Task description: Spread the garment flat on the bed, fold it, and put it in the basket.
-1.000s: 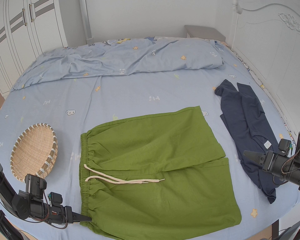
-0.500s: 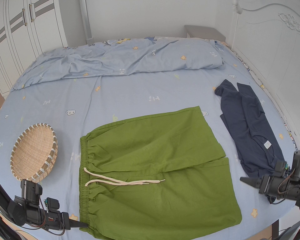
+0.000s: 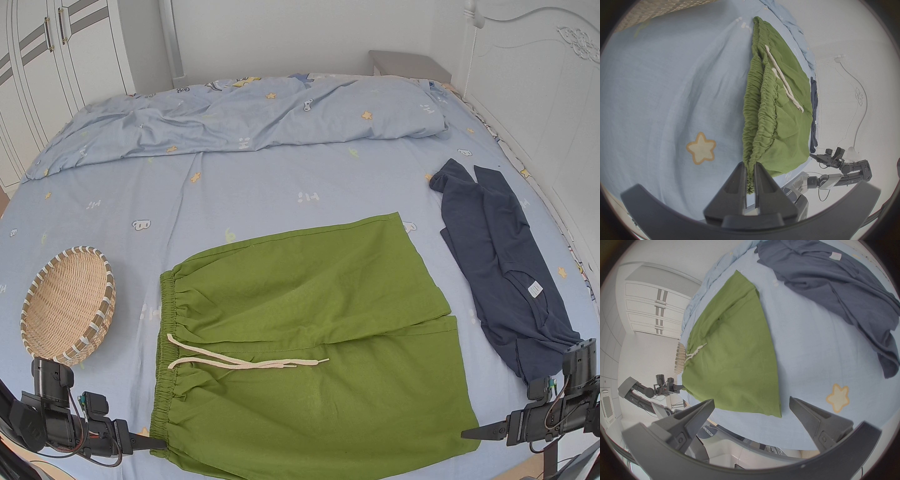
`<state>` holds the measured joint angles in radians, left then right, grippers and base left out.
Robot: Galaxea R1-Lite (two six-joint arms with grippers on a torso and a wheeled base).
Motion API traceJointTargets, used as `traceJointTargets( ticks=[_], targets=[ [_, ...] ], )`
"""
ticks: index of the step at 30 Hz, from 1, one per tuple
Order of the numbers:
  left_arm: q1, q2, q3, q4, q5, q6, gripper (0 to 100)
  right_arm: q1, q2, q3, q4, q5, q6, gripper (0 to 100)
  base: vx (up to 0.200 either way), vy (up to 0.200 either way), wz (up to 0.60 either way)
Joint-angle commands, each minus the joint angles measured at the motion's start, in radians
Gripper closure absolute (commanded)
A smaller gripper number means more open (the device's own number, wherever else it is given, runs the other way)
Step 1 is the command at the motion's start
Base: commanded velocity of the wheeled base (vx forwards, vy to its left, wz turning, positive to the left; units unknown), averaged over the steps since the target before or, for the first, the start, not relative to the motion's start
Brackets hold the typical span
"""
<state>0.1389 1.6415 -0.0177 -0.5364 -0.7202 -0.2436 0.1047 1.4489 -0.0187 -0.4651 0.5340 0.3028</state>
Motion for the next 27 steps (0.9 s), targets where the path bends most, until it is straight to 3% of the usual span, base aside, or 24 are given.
traceJointTargets(
  ticks=[1,6,18,27],
  targets=[
    [0.005,0.006,0.004,-0.002,-0.001,0.000,100,-0.007,0.143,0.019,-0.007,0.004,-0.044,0,0.000,0.000,0.00],
    [0.007,0.020,0.002,-0.004,-0.001,0.007,100,-0.007,0.214,0.016,-0.010,0.011,-0.077,0,0.000,0.000,0.00],
    [0.007,0.027,0.001,-0.005,-0.001,0.014,100,-0.031,0.343,0.019,-0.147,0.182,-0.116,0,0.000,0.000,0.00],
    [0.008,0.026,0.001,-0.005,-0.002,0.014,100,-0.042,0.393,0.019,-0.188,0.185,-0.116,0,0.000,0.000,0.00]
  ],
)
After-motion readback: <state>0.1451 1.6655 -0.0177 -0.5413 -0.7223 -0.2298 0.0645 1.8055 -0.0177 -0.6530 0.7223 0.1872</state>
